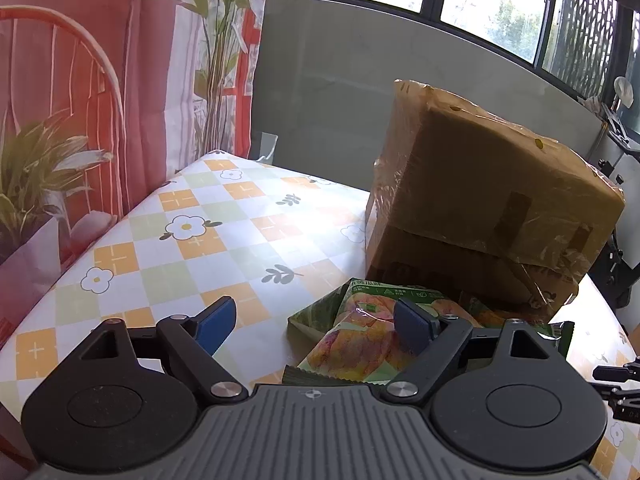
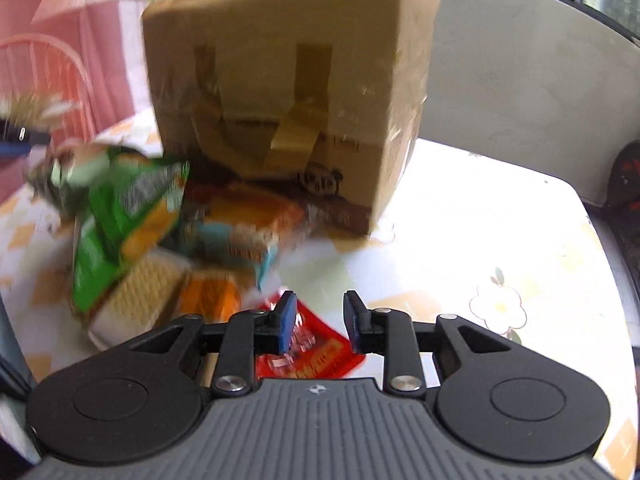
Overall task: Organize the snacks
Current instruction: 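Move both tools back from the box toward the snack pile, then grasp the red candy packet with right tool while left tool grasps small brown snack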
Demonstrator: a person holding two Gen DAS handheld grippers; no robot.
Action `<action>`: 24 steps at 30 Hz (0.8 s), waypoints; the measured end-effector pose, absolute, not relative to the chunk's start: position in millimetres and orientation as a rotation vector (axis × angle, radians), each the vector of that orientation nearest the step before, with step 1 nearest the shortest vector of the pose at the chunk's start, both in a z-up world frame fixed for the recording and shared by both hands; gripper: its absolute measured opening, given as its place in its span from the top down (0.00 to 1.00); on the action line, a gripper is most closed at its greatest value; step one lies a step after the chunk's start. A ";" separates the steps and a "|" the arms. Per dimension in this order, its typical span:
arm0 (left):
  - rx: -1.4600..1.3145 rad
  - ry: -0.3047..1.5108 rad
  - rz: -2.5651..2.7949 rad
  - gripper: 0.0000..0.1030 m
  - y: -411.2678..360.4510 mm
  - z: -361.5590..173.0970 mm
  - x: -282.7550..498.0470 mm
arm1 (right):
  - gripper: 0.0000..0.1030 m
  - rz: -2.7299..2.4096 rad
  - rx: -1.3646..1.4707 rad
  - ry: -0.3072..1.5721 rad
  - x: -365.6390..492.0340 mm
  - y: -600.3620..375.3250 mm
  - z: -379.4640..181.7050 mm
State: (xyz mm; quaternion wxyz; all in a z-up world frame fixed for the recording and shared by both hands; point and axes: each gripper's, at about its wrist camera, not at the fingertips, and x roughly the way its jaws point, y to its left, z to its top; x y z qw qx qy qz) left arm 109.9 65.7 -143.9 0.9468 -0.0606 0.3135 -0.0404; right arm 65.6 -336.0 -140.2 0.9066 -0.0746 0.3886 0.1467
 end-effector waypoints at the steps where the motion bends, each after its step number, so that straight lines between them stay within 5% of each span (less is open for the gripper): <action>1: -0.123 0.639 -0.082 0.15 65.8 -143.9 109.5 | 0.56 0.333 -0.187 0.807 64.5 -334.6 -141.8; 7: -0.122 0.644 -0.073 0.16 67.3 -143.0 109.3 | 0.47 0.430 -0.261 0.811 55.2 -327.4 -146.3; 24: -0.104 0.650 -0.090 0.16 66.2 -144.1 108.2 | 0.56 0.296 -0.112 0.793 81.5 -315.2 -177.6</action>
